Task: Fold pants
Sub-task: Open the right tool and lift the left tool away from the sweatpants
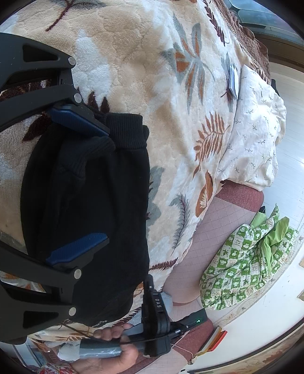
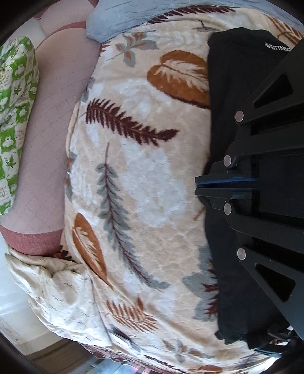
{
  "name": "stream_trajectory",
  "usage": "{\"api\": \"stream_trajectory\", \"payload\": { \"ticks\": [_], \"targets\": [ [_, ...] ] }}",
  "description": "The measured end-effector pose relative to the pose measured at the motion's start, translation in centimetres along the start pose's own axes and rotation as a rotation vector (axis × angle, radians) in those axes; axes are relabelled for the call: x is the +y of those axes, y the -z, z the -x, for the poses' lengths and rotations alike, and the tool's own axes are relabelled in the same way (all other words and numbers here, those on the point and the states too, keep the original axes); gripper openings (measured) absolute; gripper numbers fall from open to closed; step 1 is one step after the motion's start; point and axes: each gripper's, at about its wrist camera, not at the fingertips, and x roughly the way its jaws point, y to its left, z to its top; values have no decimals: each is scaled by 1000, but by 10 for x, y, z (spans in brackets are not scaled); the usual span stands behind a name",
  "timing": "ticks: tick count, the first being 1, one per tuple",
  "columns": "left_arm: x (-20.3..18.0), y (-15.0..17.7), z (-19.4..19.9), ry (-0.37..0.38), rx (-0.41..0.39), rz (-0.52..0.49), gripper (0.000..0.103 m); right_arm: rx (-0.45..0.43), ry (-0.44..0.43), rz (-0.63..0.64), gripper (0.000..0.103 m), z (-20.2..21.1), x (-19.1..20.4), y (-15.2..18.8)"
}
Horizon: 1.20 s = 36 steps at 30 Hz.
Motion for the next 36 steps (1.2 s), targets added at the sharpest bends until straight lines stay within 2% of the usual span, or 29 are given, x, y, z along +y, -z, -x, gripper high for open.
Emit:
{"api": "stream_trajectory", "payload": {
  "ticks": [3,6,7,9,11,12,13,14,15,17,24,27,29,31,36],
  "targets": [
    [1,0,0,3,0,3,82,39,18,2,4,-22,3,3],
    [4,0,3,21,-13,15,82,72,19,-53,6,-44,-4,-4],
    [6,0,7,35,-25,29,82,66,15,-74,8,-39,-5,-7],
    [11,-2,18,79,-42,59,82,20,-49,-107,9,-17,-8,-5],
    [19,-9,33,112,-70,99,82,-38,-92,-91,10,12,-4,6],
    [23,-13,44,101,-100,113,82,-66,-111,-58,18,28,1,15],
    [27,-18,54,67,-129,121,82,-87,-114,-21,40,40,8,23],
    [31,-21,62,27,-148,125,82,-116,-117,31,57,54,17,35],
    [34,-23,69,-16,-163,131,82,-139,-125,70,81,64,25,44],
    [43,-23,83,-73,-184,156,82,-177,-151,150,83,79,43,62],
    [82,-7,98,-198,-198,296,82,-82,-227,373,82,70,134,81],
    [111,-4,104,-237,-222,384,82,-55,-258,426,82,64,170,84],
    [124,-3,109,-274,-237,406,82,-45,-283,465,82,61,195,95],
    [135,-4,114,-292,-249,429,82,-59,-266,529,82,56,220,113],
    [146,-5,114,-283,-245,462,82,-136,-155,680,81,43,265,150]
  ]
}}
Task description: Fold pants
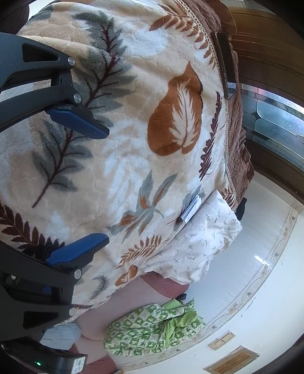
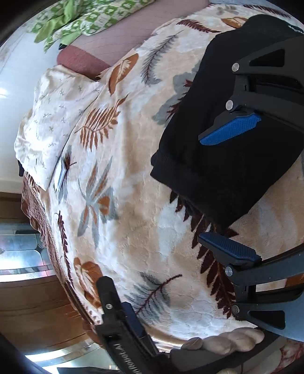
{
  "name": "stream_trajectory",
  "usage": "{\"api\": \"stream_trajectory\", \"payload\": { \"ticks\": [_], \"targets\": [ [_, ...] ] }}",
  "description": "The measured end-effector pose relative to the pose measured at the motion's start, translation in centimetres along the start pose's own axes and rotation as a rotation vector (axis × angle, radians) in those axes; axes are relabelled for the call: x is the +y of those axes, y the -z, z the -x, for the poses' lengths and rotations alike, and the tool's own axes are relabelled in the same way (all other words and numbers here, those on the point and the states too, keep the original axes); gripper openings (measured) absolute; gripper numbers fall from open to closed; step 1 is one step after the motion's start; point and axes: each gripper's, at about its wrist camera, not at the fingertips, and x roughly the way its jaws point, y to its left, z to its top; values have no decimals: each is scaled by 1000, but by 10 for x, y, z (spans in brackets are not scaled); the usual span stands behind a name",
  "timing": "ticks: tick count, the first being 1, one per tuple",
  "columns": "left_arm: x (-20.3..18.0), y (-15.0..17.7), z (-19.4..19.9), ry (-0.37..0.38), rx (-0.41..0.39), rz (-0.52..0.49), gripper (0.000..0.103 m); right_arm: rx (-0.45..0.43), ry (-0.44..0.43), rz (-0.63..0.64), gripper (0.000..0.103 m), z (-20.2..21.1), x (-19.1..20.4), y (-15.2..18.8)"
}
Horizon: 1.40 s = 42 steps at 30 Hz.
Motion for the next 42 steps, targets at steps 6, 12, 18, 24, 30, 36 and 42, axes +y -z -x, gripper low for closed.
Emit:
{"api": "stream_trajectory", "payload": {
  "ticks": [6,12,18,24,30,36,42],
  "targets": [
    [-4,4,-6,12,25,-6,82,52,112,48,31,-26,9,-2],
    [-16,17,-14,85,82,-27,82,29,-83,-243,16,-3,-57,0],
    [-72,54,-12,299,156,-187,82,29,-263,-488,16,3,-114,7],
    [-115,101,-18,374,242,-324,82,71,-370,-564,17,0,-133,6],
    [-118,109,-42,413,306,-277,82,127,-421,-546,20,-5,-127,3],
    [-109,103,-44,451,315,-217,82,138,-387,-544,57,-2,-126,-10],
    [-106,102,-46,460,319,-193,82,183,-229,-434,66,-2,-111,-37]
  ]
}}
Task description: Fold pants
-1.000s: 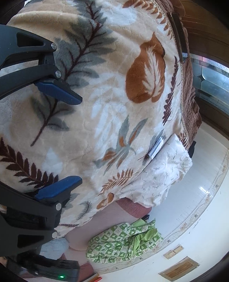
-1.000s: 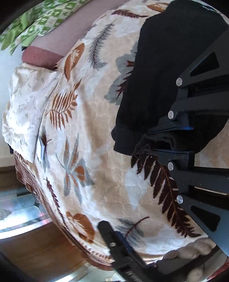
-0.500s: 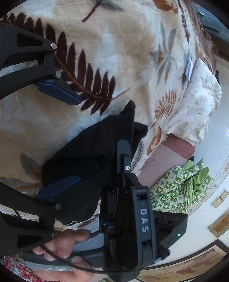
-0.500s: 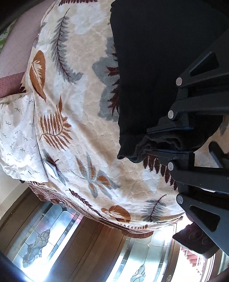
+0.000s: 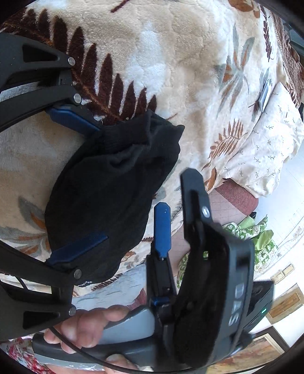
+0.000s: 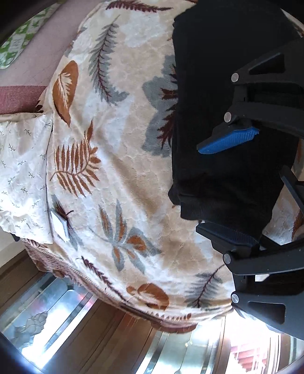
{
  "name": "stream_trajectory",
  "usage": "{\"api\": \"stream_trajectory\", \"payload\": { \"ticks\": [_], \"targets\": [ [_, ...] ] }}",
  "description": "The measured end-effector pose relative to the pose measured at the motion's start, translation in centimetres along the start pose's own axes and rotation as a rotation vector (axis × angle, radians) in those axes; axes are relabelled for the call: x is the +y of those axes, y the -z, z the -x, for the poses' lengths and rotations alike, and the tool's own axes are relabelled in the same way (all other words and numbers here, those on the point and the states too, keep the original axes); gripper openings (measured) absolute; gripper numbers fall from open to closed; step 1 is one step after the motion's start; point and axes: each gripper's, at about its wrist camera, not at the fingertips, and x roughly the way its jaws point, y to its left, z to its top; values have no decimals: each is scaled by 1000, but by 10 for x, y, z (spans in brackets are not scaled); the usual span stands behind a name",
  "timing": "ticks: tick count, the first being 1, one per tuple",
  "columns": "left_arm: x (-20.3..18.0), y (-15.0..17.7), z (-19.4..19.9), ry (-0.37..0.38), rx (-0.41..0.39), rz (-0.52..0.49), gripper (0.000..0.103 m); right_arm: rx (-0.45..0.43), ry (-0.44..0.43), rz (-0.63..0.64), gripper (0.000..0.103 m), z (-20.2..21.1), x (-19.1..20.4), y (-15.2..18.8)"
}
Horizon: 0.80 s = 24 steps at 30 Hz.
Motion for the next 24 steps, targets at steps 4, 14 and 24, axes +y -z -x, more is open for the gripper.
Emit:
{"api": "stream_trajectory", "payload": {
  "ticks": [4,14,24],
  "targets": [
    [-6,3,-2,-42,-8,-34,82,118,108,48,66,-26,13,-14],
    [-37,16,-23,-251,20,-219,82,451,232,31,66,-83,22,-60],
    [-42,12,-40,-308,53,-260,22,536,397,234,50,-110,39,-58]
  ]
}}
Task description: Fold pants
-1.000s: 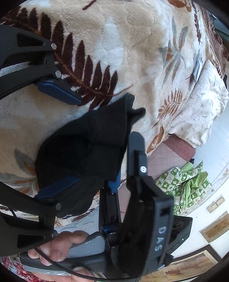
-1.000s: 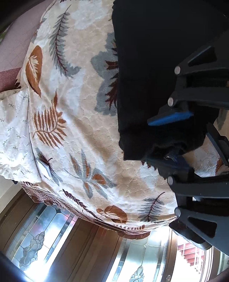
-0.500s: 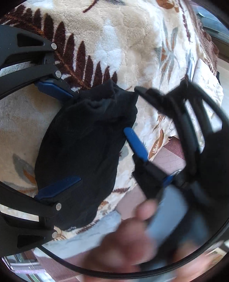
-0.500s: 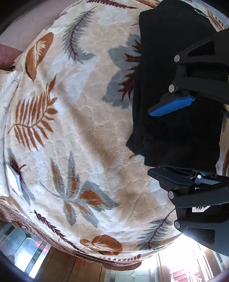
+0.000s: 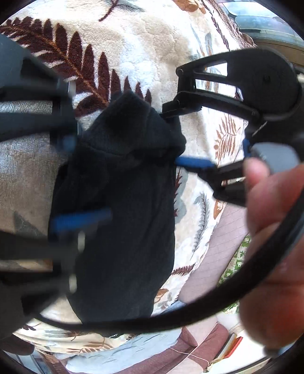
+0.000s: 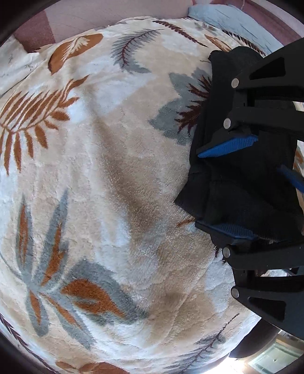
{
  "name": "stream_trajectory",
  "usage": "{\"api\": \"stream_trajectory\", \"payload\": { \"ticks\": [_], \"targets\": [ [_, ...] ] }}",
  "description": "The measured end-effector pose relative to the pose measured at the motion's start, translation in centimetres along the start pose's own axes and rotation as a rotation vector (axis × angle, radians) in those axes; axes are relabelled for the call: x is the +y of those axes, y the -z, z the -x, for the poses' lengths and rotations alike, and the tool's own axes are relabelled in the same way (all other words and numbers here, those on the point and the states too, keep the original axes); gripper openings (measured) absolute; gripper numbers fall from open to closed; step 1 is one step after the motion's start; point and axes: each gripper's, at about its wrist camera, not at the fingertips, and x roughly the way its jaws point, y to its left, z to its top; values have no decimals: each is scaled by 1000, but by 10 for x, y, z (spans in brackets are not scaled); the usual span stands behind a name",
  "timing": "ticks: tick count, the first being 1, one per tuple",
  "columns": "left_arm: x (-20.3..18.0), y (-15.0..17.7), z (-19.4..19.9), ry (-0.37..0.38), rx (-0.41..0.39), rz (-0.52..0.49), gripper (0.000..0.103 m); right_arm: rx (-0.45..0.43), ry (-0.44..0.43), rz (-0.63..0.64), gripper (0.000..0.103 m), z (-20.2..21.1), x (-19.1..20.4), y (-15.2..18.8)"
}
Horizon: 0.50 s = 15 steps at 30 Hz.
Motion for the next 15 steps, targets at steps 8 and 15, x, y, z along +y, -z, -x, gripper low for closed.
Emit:
{"api": "stream_trajectory", "payload": {
  "ticks": [8,15],
  "targets": [
    [0,3,5,77,-14,22,9,-91,39,72,28,12,-12,23],
    [-22,0,29,60,-89,-33,8,-234,-108,-15,28,39,-60,57]
  ]
}}
